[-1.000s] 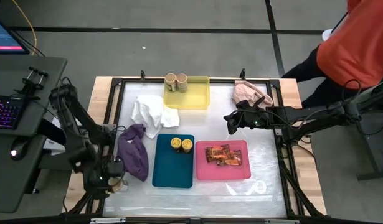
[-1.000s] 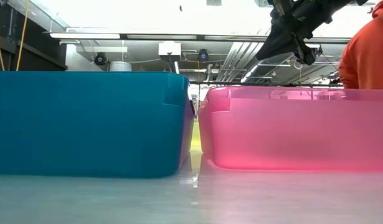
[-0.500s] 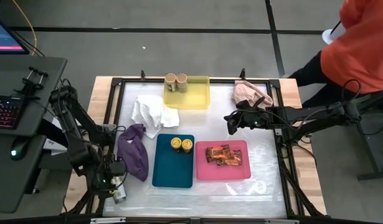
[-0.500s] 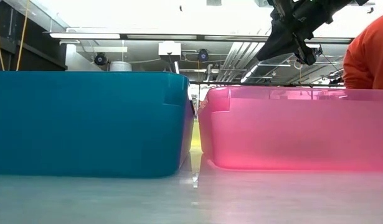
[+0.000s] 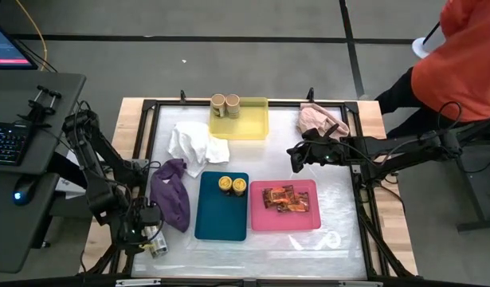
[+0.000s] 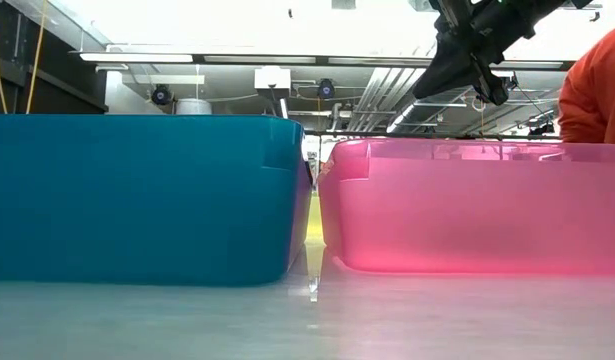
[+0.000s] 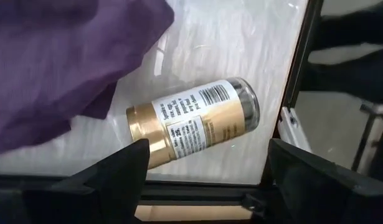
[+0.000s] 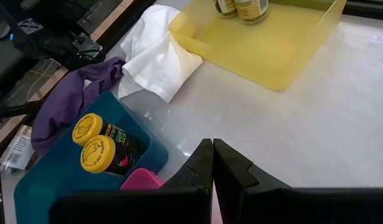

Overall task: Sort spices by type
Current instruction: Put the golden seasoning bottle into the yellow bin aligned with the other golden seasoning bottles

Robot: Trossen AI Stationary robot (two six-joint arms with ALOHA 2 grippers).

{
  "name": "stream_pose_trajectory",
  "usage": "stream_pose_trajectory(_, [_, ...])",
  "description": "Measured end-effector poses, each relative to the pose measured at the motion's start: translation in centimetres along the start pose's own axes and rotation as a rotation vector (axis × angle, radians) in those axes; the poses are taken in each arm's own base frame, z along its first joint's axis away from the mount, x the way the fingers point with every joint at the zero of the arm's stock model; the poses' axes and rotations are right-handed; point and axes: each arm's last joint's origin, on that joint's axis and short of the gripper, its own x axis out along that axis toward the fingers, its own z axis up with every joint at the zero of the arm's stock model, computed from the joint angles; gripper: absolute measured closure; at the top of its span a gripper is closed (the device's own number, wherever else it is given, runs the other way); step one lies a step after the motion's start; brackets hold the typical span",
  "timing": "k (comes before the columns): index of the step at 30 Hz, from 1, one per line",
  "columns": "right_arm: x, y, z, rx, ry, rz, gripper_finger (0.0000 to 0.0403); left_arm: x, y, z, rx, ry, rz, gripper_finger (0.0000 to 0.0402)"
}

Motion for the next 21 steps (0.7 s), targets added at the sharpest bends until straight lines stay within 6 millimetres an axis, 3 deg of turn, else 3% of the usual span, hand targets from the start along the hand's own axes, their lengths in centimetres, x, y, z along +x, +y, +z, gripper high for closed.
stream_pose_trajectory(6, [0.0,-0.1,-0.1,-0.007,0.012,-0.013,0.0402,0.5,-0.3,0.1,0.310,-0.003,0.008,0.0087])
stream_pose_trajectory(13, [0.0,-0.3,-0.3,-0.015,0.026,-0.028,0.0402,3.3,-2.5,0.3,0.697,0.055,-0.064,0.0087])
stream_pose_trajectory(21, [0.0,-0.3,-0.3,-0.016,0.026,-0.028,0.0402,6.7,-2.7,0.1,0.766,0.156,0.068,0.0087])
